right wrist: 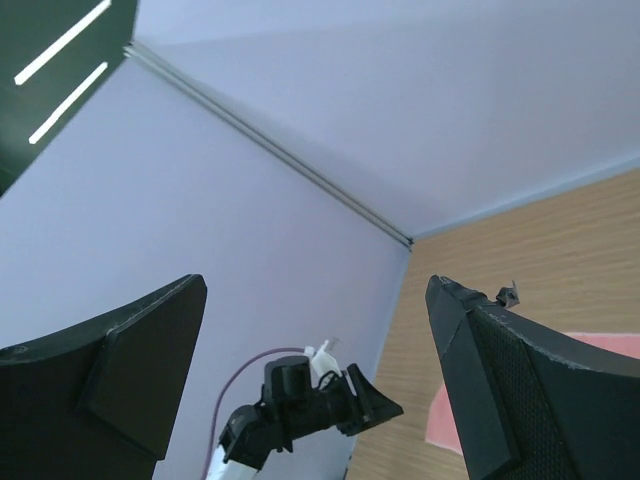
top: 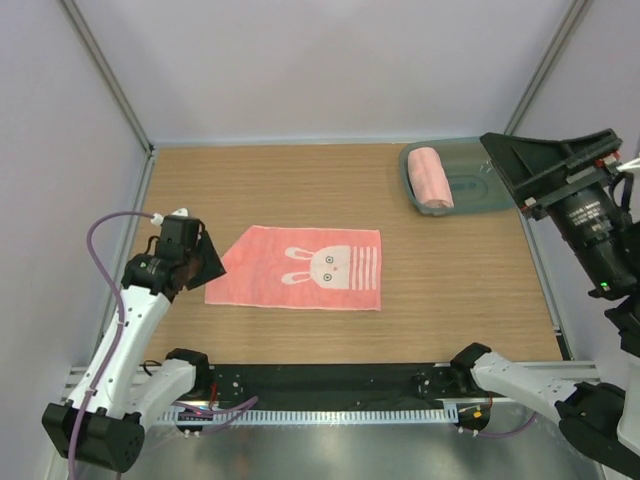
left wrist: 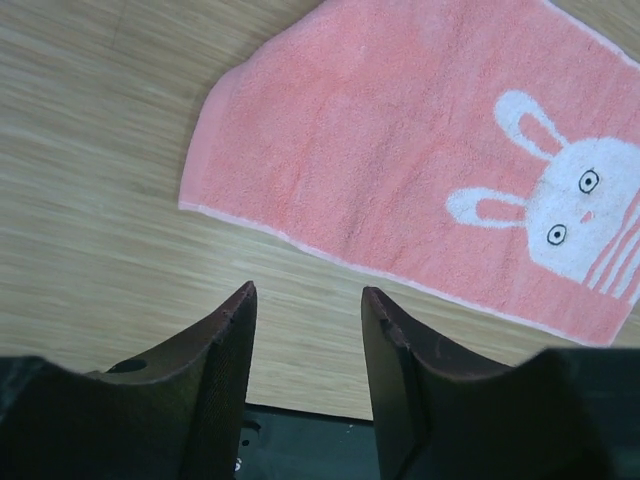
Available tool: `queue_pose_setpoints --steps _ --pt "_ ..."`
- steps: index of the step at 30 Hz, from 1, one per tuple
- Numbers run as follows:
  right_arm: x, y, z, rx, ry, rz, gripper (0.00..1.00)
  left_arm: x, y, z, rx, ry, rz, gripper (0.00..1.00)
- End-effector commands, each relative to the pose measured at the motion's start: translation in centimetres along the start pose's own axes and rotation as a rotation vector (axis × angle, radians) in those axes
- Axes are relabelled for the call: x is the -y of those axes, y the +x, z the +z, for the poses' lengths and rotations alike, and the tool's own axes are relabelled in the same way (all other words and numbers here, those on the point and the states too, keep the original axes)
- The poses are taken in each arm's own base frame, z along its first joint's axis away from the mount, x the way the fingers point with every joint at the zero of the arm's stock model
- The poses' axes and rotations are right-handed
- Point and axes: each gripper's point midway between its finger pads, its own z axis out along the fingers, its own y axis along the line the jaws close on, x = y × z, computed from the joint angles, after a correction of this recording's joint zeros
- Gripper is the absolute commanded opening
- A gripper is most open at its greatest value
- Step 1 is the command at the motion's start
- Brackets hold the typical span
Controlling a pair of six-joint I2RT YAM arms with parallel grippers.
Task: Roll the towels
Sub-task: Flatten the towel
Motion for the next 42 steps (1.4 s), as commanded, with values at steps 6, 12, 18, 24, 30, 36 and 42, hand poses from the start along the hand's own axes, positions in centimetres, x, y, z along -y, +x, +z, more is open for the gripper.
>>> queue_pose_setpoints --steps 6,12,18,24,30,36,42 --pt "4.4 2.5 3.6 -0.08 0.223 -0.107 1.0 0.5 -4.6 2.3 0.061 -0.07 0.067 0.7" --pt "4.2 0.9 2.7 -0.028 0.212 -0.168 1.0 1.4 -8.5 7.3 -0.029 -0.101 0.103 0.72" --pt "4.4 0.6 2.3 -0.008 0.215 -0.162 1.0 1.0 -8.6 12.7 -0.179 -0.158 0.085 0.71" --pt "4.6 -0.1 1.7 0.027 0.214 -0.188 1.0 0.4 -8.1 16.3 -0.258 -0.219 0.089 0.72" --pt "5.2 -0.2 1.7 0.036 0.242 -0.195 1.0 0.6 -6.0 18.6 -0.35 -0.208 0.076 0.73" --pt "4.7 -0.3 1.1 0.053 0.187 -0.181 1.0 1.6 -5.2 19.4 -0.368 -0.144 0.061 0.71" --pt "3.6 0.3 0.8 -0.004 0.152 -0.166 1.0 4.1 -4.6 19.2 -0.371 -0.041 0.077 0.58"
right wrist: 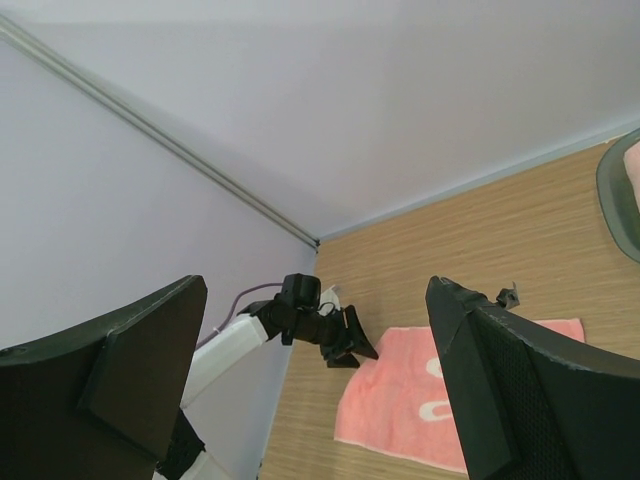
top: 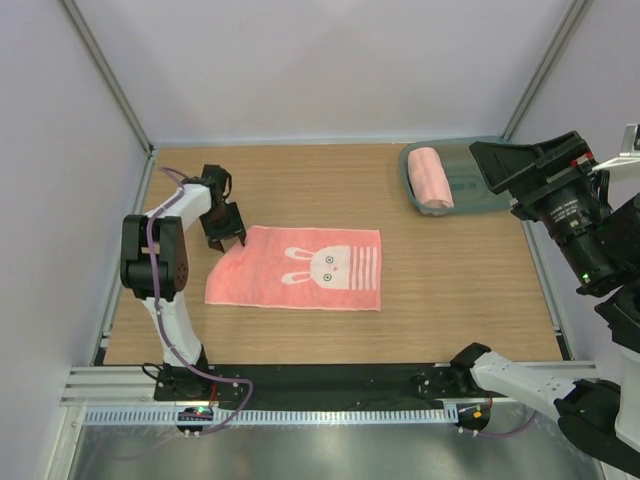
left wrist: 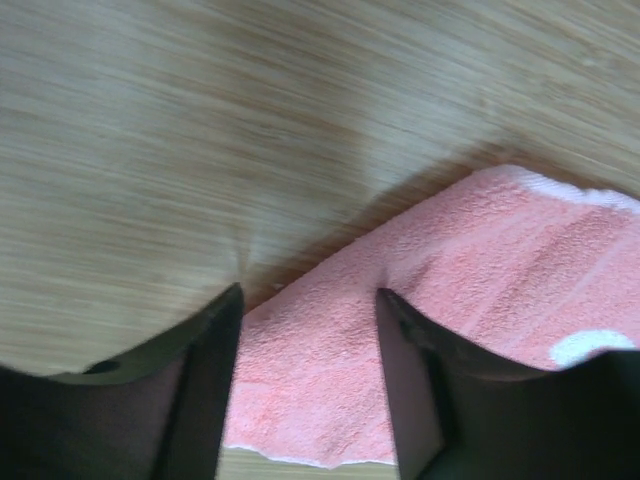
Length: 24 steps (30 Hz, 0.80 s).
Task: Roll the towels
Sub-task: Flatten the towel
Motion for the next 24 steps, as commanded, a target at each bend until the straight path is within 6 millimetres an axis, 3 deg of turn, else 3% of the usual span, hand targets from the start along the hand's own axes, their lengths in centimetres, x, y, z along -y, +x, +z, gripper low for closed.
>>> queue_pose_setpoints --steps 1,2,5,8,12,13,14,16,17,19,24 --pt "-1.7 -0.9 -0.6 0.009 -0.069 0.016 1.0 2.4 -0.5 -1.1 0.039 0.108 0.04 0.51" --pt "-1.7 -1.2 -0.8 0.019 -0.07 0.019 1.0 2.6 -0.5 -1.3 0.044 0.115 0.044 0.32" --pt "-1.7 -1.9 -1.5 0.043 -0.076 0.029 1.0 3.0 -0.7 -2.6 0.083 0.132 0.056 0.0" --pt "-1.4 -2.4 -1.9 0.063 -0.071 0.023 1.0 2.8 -1.2 -4.6 0.171 0.093 0.092 0.0" --pt "-1.1 -3.2 -2.6 0.096 -0.064 0.01 1.0 2.4 -1.6 -10.2 0.391 -0.006 0.151 0.0" --pt "-1.0 -3.3 -2.6 0.104 -0.062 0.004 1.0 1.0 -2.3 -11.2 0.463 -0.108 0.147 0.03" --pt "-0.9 -3.4 -2.6 0.108 -0.059 -0.009 1.0 0.7 -2.1 -12.0 0.492 -0.143 0.159 0.1" --pt "-0.7 -3.3 -2.4 0.114 -0.056 -0.014 1.0 0.5 -1.4 -13.5 0.557 -0.187 0.184 0.45" --pt "-0.7 -3.1 -2.3 0.109 -0.057 -0.023 1.0 -0.1 -1.4 -14.0 0.584 -0.224 0.181 0.72" --pt "-0.6 -3.0 -2.0 0.108 -0.052 -0.029 1.0 -0.4 -1.0 -14.3 0.612 -0.236 0.18 1.0" --pt "-1.0 -2.3 -1.5 0.082 -0.066 -0.024 1.0 -1.0 -0.2 -11.9 0.502 -0.313 0.194 1.0"
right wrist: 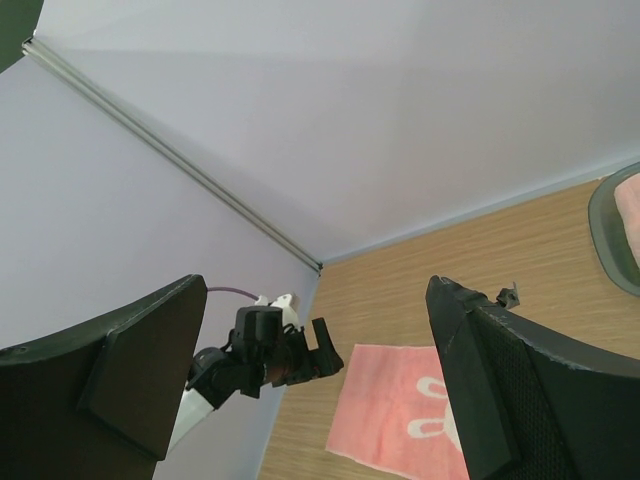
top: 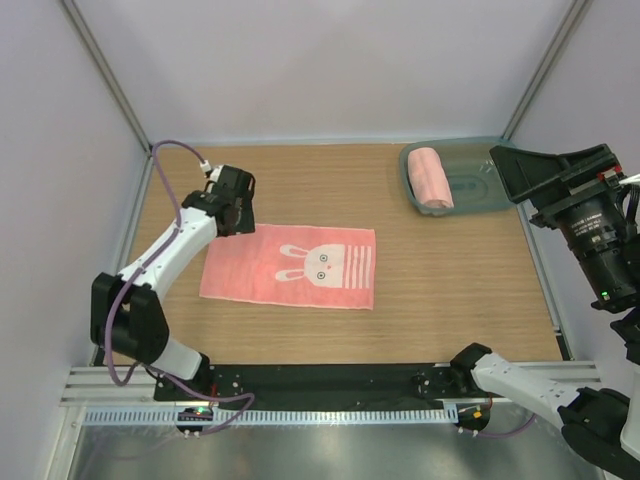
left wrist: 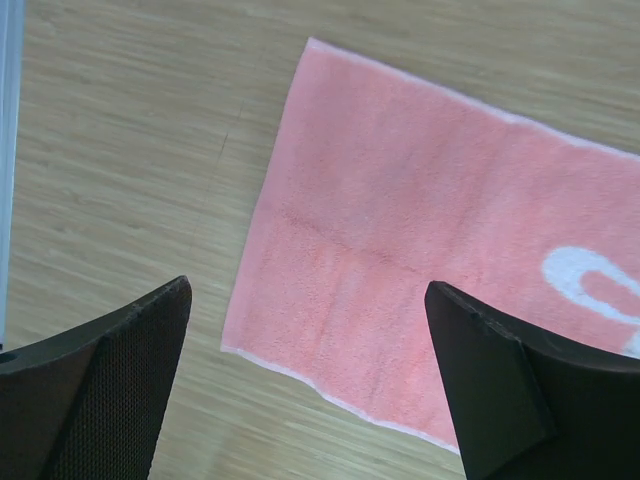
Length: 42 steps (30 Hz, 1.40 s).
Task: Roll the towels
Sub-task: Flatten the towel
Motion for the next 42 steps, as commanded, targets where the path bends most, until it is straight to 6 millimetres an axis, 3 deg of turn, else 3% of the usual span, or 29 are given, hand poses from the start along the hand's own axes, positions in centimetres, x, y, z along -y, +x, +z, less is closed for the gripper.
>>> queue_pose_setpoints --steps 1,11,15,18,23,24,28,33,36,42 --pt "-0.8 0.0 0.8 0.005 -0.028 -0.005 1.0 -1.2 1.5 1.6 -0.086 -0.121 0.025 1.0" --pt "-0.8 0.1 0.7 0.006 -0.034 -0.003 1.0 2.3 7.0 4.2 -0.253 -0.006 -0.091 1.0" --pt "-1.9 1.3 1.2 -0.081 -0.066 -0.037 1.0 2.7 7.8 4.3 -0.277 0.011 -0.099 1.0" --pt "-1.5 2.1 1.9 -0.11 -0.037 -0.046 1.0 2.8 7.8 3.6 -0.296 0.042 -0.11 1.0" --pt "-0.5 1.2 2.0 -0.046 0.004 -0.048 1.0 1.6 6.5 1.7 -0.27 0.063 -0.118 1.0" --pt "-0.2 1.7 2.3 -0.051 0.01 -0.049 1.0 1.1 6.4 1.4 -0.27 0.057 -0.113 1.0" --pt "-0.7 1.5 2.3 -0.033 -0.017 -0.031 1.0 -0.8 5.8 0.7 -0.25 0.044 -0.105 1.0" --pt "-2.0 1.8 2.2 -0.073 -0.069 -0.017 1.0 -2.5 6.6 0.8 -0.261 0.039 -0.136 1.0" --pt "-2.5 2.0 2.2 -0.091 -0.082 0.003 1.0 -2.6 7.3 0.9 -0.273 0.065 -0.159 1.0" --pt "-2.0 0.9 1.5 -0.033 -0.076 0.017 1.0 -3.2 7.6 1.1 -0.282 0.073 -0.173 1.0"
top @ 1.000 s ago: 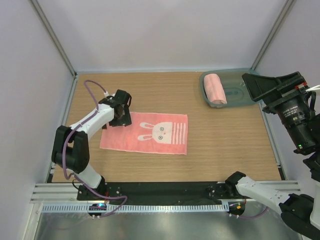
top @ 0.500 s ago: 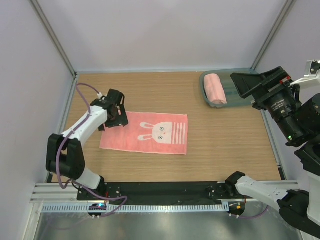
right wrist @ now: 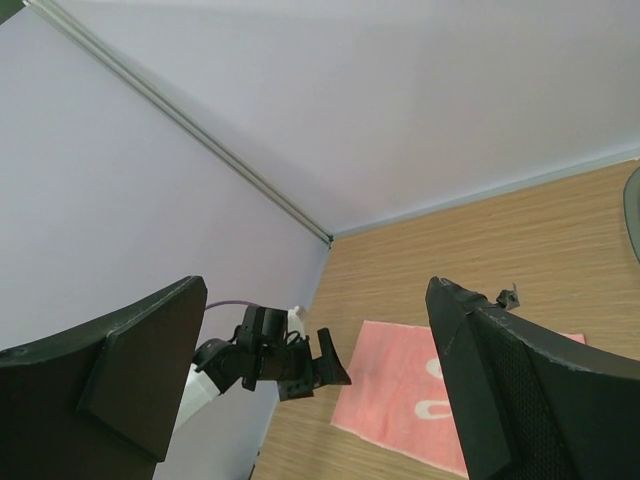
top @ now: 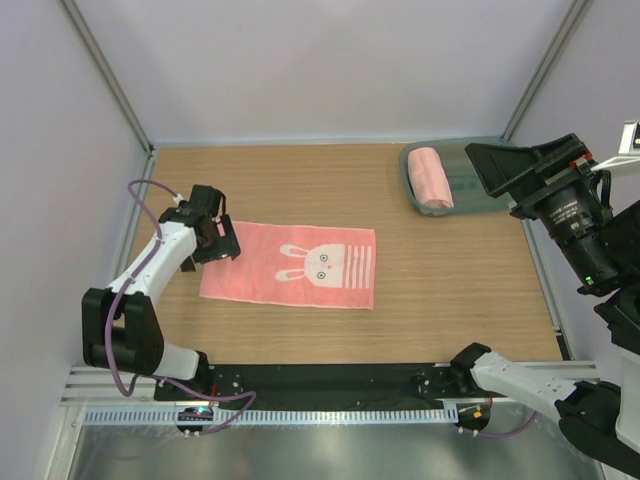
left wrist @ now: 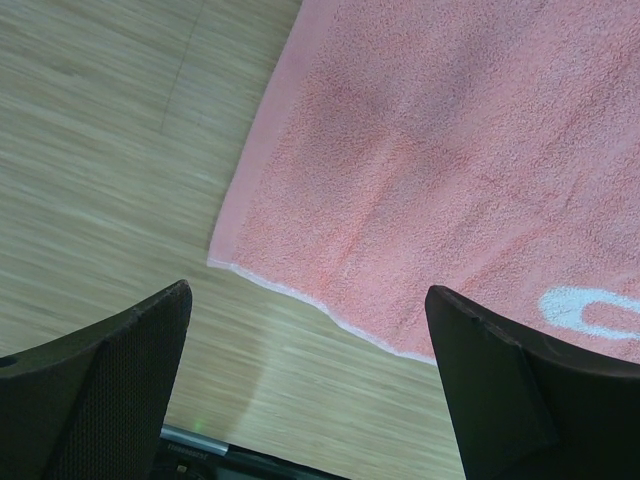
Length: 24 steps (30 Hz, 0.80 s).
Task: Roll the towels
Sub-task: Flatten the towel
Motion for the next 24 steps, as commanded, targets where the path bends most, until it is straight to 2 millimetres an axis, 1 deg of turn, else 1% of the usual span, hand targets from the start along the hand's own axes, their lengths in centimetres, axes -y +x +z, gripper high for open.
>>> queue_pose_setpoints --steps 1,4,6,18,24 --pt "-0.5 -1.4 -0.6 0.069 -0.031 0.024 1.0 0.1 -0.7 -0.9 0.039 0.042 0.007 1.0" --pt "0.1 -1.0 -0.3 0.062 -0.003 0.014 1.0 -0.1 -0.7 -0.8 0.045 0.043 0.0 1.0" --pt "0.2 -0.5 0.1 0.047 -0.005 0.012 1.0 -0.1 -0.8 -0.8 0.043 0.044 -0.003 1.0" --pt "0.2 -0.3 0.7 0.039 0.01 0.019 1.0 0.0 -0.5 -0.1 0.015 0.064 -0.023 1.0" --pt "-0.8 0.2 0.3 -0.007 -0.038 0.016 1.0 -0.1 -0.5 0.0 0.011 0.066 -0.027 1.0"
